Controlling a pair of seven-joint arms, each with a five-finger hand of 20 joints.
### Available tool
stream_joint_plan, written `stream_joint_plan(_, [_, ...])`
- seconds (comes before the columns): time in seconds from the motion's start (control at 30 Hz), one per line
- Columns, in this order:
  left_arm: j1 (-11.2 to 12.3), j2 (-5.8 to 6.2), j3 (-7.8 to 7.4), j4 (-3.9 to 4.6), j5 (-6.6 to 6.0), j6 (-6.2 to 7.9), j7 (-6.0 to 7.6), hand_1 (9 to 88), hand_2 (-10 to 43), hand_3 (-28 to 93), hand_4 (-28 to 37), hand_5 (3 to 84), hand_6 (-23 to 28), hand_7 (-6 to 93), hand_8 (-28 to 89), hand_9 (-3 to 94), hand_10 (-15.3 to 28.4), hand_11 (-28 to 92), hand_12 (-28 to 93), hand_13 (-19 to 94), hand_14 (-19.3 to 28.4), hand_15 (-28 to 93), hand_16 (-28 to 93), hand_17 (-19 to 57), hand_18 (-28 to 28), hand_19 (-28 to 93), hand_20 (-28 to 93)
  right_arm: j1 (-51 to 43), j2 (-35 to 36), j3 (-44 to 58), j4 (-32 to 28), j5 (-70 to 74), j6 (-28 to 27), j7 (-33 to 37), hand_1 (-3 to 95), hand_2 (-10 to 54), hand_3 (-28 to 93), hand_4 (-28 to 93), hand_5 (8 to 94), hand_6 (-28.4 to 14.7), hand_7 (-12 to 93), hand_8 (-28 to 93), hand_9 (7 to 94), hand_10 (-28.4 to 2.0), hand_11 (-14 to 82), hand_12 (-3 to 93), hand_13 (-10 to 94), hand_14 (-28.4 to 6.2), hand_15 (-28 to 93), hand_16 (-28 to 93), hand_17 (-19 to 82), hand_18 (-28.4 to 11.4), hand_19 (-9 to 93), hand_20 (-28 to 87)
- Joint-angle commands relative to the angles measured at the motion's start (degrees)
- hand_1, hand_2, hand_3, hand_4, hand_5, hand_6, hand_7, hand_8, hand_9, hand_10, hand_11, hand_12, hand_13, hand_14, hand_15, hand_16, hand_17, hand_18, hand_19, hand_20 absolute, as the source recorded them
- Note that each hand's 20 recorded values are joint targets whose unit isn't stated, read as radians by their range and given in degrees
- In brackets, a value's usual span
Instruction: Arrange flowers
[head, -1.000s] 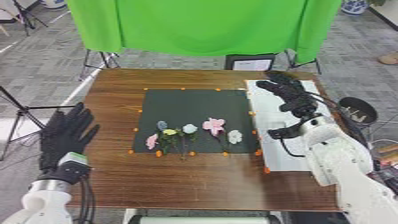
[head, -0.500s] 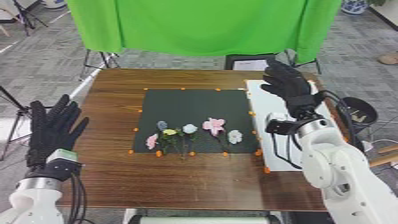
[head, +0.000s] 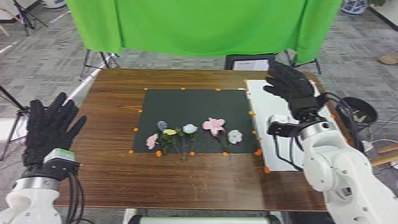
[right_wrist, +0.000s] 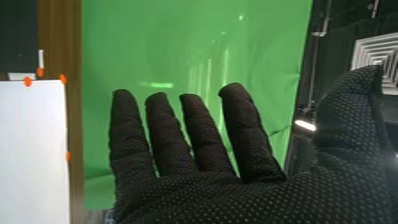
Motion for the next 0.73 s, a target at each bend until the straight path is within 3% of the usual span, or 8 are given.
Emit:
stream_joint_plan(0.03, [0.24,-0.39,-0.16,-0.41,0.42,-0.55,0.00,31.7,16.9,43,-28.3,34.0,7.8,5.5,-8,23.4,12.5,7,7,11,8.0,12,-9,-6.7,10.2,27,6,-0.90,-0.11,0.22,-0.87,-0.37,0.31,0.23,0.4,12.3,80,-28,36.6,-1.1,11,-11,33.9,-12.1,4.0,8.2,27,-13.6,6,16,16,-16.8,26,19])
stream_joint_plan(0.37, [0.47,-0.15,-0.24,-0.60,0.15,-0.39,0.52,31.3,16.7,45,-28.3,34.2,7.9,5.4,-7,23.6,12.6,7,7,11,8.3,13,-9,-6.7,10.3,27,6,-0.94,-0.01,0.04,-1.11,-0.81,-0.16,0.55,0.9,12.2,80,-28,37.5,-1.1,11,-11,34.4,-12.0,3.9,8.3,28,-13.8,6,16,16,-16.9,26,19])
stream_joint_plan(0.5, [-0.05,-0.26,-0.13,-0.27,0.24,-0.44,0.33,31.6,16.7,44,-28.3,34.2,7.9,5.4,-7,23.6,12.6,7,7,11,8.3,13,-9,-6.7,10.3,28,6,-0.61,-0.25,-0.29,-0.99,-0.66,-0.16,0.98,1.0,12.1,80,-28,37.6,-1.2,11,-12,34.5,-12.0,3.9,8.3,28,-13.8,6,16,16,-16.9,26,19])
stream_joint_plan(0.57, [0.71,-0.29,-0.55,-0.62,0.31,-0.36,0.48,32.0,16.7,44,-28.3,34.4,7.9,5.4,-7,23.7,12.6,7,7,11,8.3,13,-9,-6.7,10.3,28,6,-0.60,-0.33,-0.30,-1.02,-0.31,-0.42,1.09,1.5,11.9,81,-28,37.7,-1.2,11,-11,34.5,-12.0,3.9,8.3,28,-13.9,6,16,16,-16.9,26,19])
stream_joint_plan(0.73, [0.58,-0.37,-0.61,-0.46,0.40,-0.50,0.19,31.5,16.7,44,-28.3,34.5,7.9,5.6,-8,23.7,12.7,7,7,11,8.4,13,-9,-6.7,10.3,28,6,-0.63,-0.41,-0.16,-1.10,-0.79,-0.69,1.32,2.6,11.5,81,-28,37.9,-1.2,11,-11,34.7,-12.0,3.9,8.3,28,-14.0,6,16,16,-16.9,26,19])
